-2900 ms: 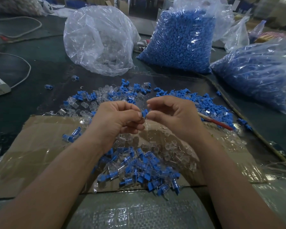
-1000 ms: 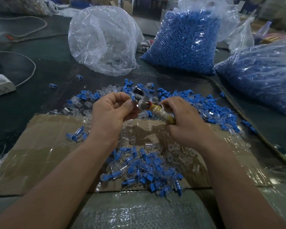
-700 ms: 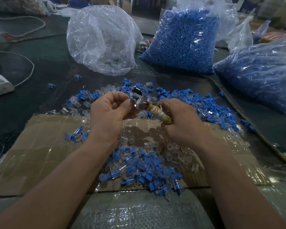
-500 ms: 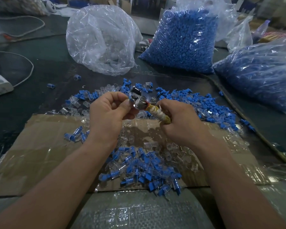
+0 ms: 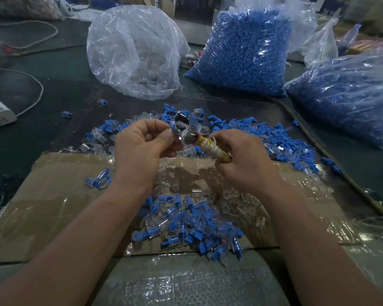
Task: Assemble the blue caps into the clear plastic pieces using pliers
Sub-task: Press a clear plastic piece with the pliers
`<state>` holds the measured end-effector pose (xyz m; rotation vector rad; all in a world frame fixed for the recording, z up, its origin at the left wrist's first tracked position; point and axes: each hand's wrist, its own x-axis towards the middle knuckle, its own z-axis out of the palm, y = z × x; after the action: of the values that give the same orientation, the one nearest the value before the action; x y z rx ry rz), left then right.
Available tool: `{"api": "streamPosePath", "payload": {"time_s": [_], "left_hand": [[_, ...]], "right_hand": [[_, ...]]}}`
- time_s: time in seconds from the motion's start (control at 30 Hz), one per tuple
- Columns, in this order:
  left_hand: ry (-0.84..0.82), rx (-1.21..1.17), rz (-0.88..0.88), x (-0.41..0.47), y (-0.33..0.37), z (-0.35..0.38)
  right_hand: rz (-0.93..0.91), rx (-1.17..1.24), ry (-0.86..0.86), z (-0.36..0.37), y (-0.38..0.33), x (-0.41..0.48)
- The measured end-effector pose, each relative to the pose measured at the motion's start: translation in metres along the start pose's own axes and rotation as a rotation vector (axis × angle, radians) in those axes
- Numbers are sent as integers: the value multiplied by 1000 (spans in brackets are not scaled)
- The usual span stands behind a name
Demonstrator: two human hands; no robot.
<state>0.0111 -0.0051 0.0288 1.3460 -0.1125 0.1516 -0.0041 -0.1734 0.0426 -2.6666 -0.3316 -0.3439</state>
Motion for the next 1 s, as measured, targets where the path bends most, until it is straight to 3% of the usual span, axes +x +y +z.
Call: {"api": "streamPosePath", "payload": {"time_s": [0.1,0.2,0.33,0.6,0.83,1.0], "left_hand": [[-59,33,-71,2,4,-5],[-251,86,-139,0,9,-7],[-555,171,-147,-9,11,-1],[-871,261,-218,-13,5,0],[-924,342,-180,-15,7,2],[-724,307,-181,-14,9,3]], "right_hand": [[52,41,102,-4,9,1],[180,39,149,-8,22,3],[300,-31,92,-10,38,4],[472,-48,4,-10,53,5],[555,-86,-34,-10,62,4],[575,-156,-129,-7,67,6]]}}
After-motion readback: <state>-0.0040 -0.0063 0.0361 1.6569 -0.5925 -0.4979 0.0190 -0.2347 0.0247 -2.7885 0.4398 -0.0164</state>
